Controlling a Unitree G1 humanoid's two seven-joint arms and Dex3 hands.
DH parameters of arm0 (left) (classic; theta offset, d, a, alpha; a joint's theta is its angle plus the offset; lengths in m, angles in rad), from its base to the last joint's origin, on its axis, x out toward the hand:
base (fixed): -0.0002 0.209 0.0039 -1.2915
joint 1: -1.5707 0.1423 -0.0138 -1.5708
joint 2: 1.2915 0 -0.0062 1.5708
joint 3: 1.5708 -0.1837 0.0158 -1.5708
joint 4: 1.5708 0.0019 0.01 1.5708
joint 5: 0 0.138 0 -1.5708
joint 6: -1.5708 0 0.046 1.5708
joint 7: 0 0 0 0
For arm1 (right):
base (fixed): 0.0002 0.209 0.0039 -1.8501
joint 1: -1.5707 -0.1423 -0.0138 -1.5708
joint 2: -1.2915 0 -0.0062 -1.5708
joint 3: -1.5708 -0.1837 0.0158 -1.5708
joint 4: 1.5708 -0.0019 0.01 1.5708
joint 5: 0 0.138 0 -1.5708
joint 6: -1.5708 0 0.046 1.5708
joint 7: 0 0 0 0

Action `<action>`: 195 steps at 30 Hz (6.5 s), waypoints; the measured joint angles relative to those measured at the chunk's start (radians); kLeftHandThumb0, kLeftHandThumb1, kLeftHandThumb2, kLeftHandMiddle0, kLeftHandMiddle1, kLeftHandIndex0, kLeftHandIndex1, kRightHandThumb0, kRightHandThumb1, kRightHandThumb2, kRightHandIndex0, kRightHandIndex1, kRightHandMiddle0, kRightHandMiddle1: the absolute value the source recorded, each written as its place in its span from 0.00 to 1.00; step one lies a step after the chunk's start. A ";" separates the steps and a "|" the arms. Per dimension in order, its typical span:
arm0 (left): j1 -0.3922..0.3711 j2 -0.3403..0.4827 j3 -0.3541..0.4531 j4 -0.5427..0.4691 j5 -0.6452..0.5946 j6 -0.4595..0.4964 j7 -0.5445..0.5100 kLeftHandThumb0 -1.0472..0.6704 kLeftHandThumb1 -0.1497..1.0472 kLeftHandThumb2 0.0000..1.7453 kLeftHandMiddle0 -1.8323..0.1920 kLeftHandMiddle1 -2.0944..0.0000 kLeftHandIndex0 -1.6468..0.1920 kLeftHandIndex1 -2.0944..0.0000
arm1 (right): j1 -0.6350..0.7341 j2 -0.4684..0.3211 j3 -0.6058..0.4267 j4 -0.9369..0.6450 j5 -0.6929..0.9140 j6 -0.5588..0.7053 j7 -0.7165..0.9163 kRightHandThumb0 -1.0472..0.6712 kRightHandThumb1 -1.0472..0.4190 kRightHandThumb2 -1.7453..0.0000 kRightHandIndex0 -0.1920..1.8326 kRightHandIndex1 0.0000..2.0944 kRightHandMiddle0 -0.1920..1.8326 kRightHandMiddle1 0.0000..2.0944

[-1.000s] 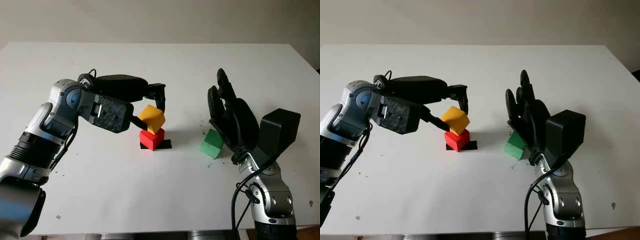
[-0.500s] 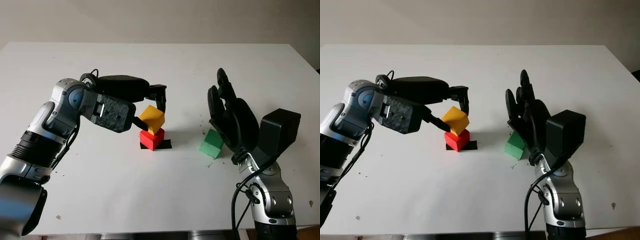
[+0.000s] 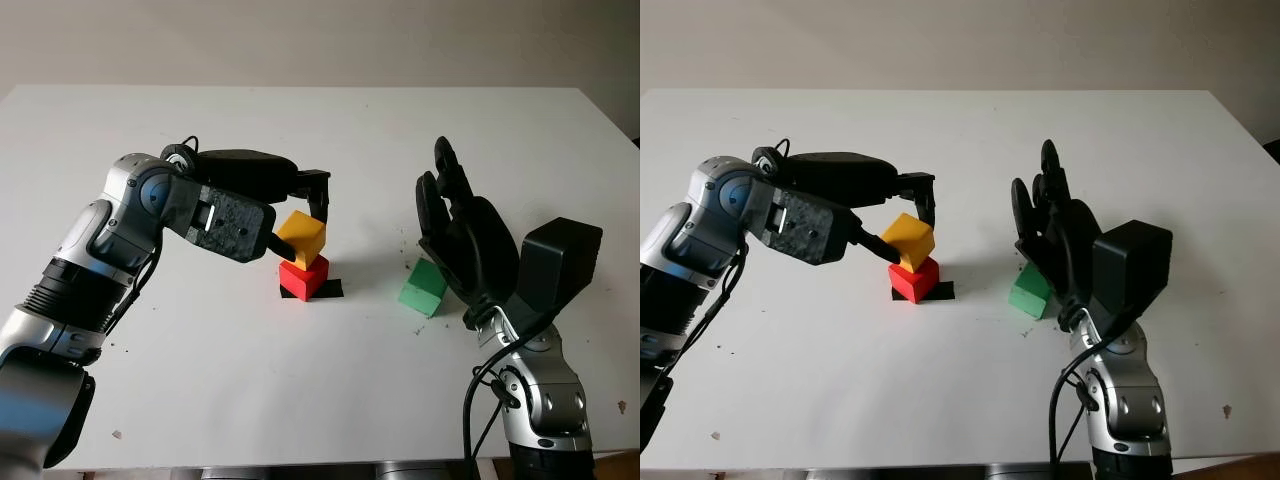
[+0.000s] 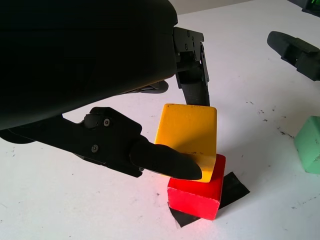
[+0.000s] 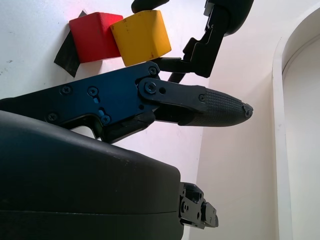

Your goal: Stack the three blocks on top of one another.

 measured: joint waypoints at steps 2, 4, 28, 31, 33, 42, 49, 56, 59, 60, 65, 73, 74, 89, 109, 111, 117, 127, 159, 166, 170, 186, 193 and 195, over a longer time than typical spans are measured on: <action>0.000 0.000 -0.001 -0.004 0.000 0.004 -0.003 0.41 1.00 0.11 0.79 0.98 0.81 0.30 | 0.000 0.000 0.000 0.000 0.000 0.000 0.000 0.19 0.00 0.67 0.00 0.00 0.00 0.00; 0.000 0.000 -0.002 -0.010 -0.001 0.013 -0.008 0.41 1.00 0.11 0.79 0.98 0.81 0.31 | 0.000 0.000 0.000 0.000 0.000 0.000 0.000 0.18 0.00 0.67 0.00 0.00 0.00 0.00; 0.002 0.000 -0.005 -0.026 -0.022 0.023 -0.036 0.42 1.00 0.11 0.78 0.97 0.80 0.32 | 0.000 0.000 0.001 -0.001 -0.004 0.000 -0.006 0.19 0.00 0.67 0.00 0.00 0.00 0.00; 0.005 0.000 -0.005 -0.029 -0.026 0.023 -0.036 0.42 1.00 0.12 0.78 0.97 0.80 0.31 | 0.000 0.000 0.001 -0.001 -0.003 0.000 -0.005 0.19 0.00 0.67 0.00 0.00 0.00 0.00; 0.005 0.000 -0.005 -0.029 -0.027 0.022 -0.036 0.42 1.00 0.12 0.79 0.98 0.81 0.30 | 0.000 0.000 0.001 -0.001 -0.003 0.000 -0.005 0.19 0.00 0.67 0.00 0.00 0.00 0.00; 0.005 0.001 -0.007 -0.035 -0.025 0.025 -0.043 0.41 1.00 0.11 0.79 0.98 0.81 0.29 | 0.003 0.000 0.000 -0.011 -0.001 0.018 -0.010 0.19 0.00 0.67 0.00 0.00 0.00 0.00; 0.005 0.002 -0.007 -0.035 -0.025 0.017 -0.043 0.41 1.00 0.10 0.78 0.97 0.80 0.29 | 0.007 0.000 0.002 -0.011 -0.007 0.010 -0.005 0.20 0.00 0.66 0.00 0.00 0.00 0.00; 0.005 0.004 -0.012 -0.036 -0.014 0.009 -0.047 0.33 1.00 0.08 0.83 0.98 0.81 0.60 | 0.007 0.000 0.002 -0.011 -0.004 0.008 0.003 0.19 0.00 0.67 0.00 0.00 0.00 0.00; 0.006 0.005 -0.022 -0.039 0.003 0.028 -0.060 0.29 1.00 0.06 0.88 0.98 0.80 0.76 | 0.007 0.000 0.001 -0.011 -0.003 0.008 0.003 0.19 0.00 0.67 0.00 0.00 0.00 0.00; 0.007 0.005 -0.023 -0.043 0.003 0.035 -0.064 0.28 1.00 0.05 0.90 0.98 0.81 0.82 | 0.007 0.000 0.001 -0.011 -0.003 0.008 0.003 0.19 0.00 0.67 0.00 0.00 0.00 0.00; 0.007 0.005 -0.023 -0.055 -0.007 0.060 -0.079 0.26 0.97 0.03 0.96 0.98 0.85 0.92 | 0.007 0.000 0.001 -0.011 -0.003 0.007 0.004 0.19 0.00 0.67 0.00 0.00 0.00 0.00; 0.008 0.005 -0.023 -0.071 -0.015 0.083 -0.088 0.26 0.93 0.02 0.98 0.98 0.88 0.96 | 0.007 0.000 -0.001 -0.011 0.001 0.008 0.004 0.19 0.00 0.67 0.00 0.00 0.00 0.00; 0.008 0.005 -0.023 -0.074 -0.013 0.086 -0.089 0.26 0.93 0.02 0.98 0.98 0.88 0.97 | 0.007 0.000 -0.001 -0.011 0.001 0.008 0.005 0.19 0.00 0.67 0.00 0.00 0.00 0.00; 0.036 0.018 0.097 -0.098 -0.158 0.204 -0.050 0.10 1.00 0.25 1.00 1.00 1.00 1.00 | 0.007 -0.001 -0.003 -0.011 0.002 0.007 0.008 0.19 0.00 0.67 0.00 0.00 0.00 0.00; 0.438 -0.184 0.508 -0.233 -0.575 0.396 0.431 0.13 1.00 0.39 1.00 1.00 1.00 1.00 | -0.024 -0.099 -0.039 -0.051 -0.018 0.100 0.029 0.22 0.00 0.72 0.00 0.00 0.00 0.00; 0.467 -0.205 0.516 -0.234 -0.594 0.402 0.450 0.13 1.00 0.38 1.00 1.00 1.00 1.00 | -0.031 -0.113 -0.052 -0.052 -0.008 0.102 0.048 0.24 0.00 0.72 0.00 0.00 0.00 0.00; 0.524 -0.241 0.517 -0.227 -0.609 0.382 0.478 0.12 1.00 0.39 1.00 1.00 1.00 1.00 | -0.059 -0.210 -0.069 -0.049 -0.039 0.076 0.107 0.21 0.00 0.74 0.00 0.00 0.00 0.01; 0.599 -0.311 0.506 -0.265 -0.639 0.402 0.524 0.13 1.00 0.40 1.00 1.00 1.00 1.00 | -0.107 -0.437 -0.079 -0.028 -0.083 0.026 0.297 0.22 0.03 0.95 0.02 0.01 0.05 0.04; 0.620 -0.334 0.503 -0.291 -0.663 0.419 0.557 0.13 1.00 0.39 1.00 1.00 1.00 1.00 | -0.204 -0.891 0.075 0.072 -0.464 -0.628 0.687 0.35 0.20 0.97 0.12 0.03 0.24 0.05; 0.620 -0.331 0.502 -0.291 -0.659 0.417 0.552 0.13 1.00 0.38 1.00 1.00 1.00 1.00 | -0.187 -0.890 0.079 0.125 -0.531 -0.716 0.629 0.36 0.17 0.96 0.12 0.03 0.25 0.04; 0.620 -0.315 0.499 -0.291 -0.654 0.417 0.544 0.13 1.00 0.38 1.00 1.00 1.00 1.00 | -0.167 -0.860 0.092 0.182 -0.558 -0.781 0.543 0.35 0.15 0.96 0.12 0.03 0.26 0.04; 0.620 -0.313 0.496 -0.291 -0.639 0.413 0.536 0.12 1.00 0.37 1.00 0.99 1.00 1.00 | -0.168 -0.806 0.172 0.335 -0.624 -0.882 0.435 0.36 0.13 0.97 0.11 0.03 0.27 0.04; 0.620 -0.313 0.492 -0.291 -0.634 0.413 0.538 0.12 1.00 0.37 1.00 0.99 1.00 1.00 | -0.171 -0.800 0.191 0.372 -0.636 -0.914 0.419 0.36 0.13 0.97 0.12 0.03 0.29 0.05; 0.620 -0.312 0.490 -0.291 -0.631 0.413 0.537 0.12 1.00 0.37 1.00 0.99 1.00 1.00 | -0.174 -0.794 0.198 0.395 -0.641 -0.930 0.407 0.35 0.14 0.97 0.12 0.03 0.29 0.05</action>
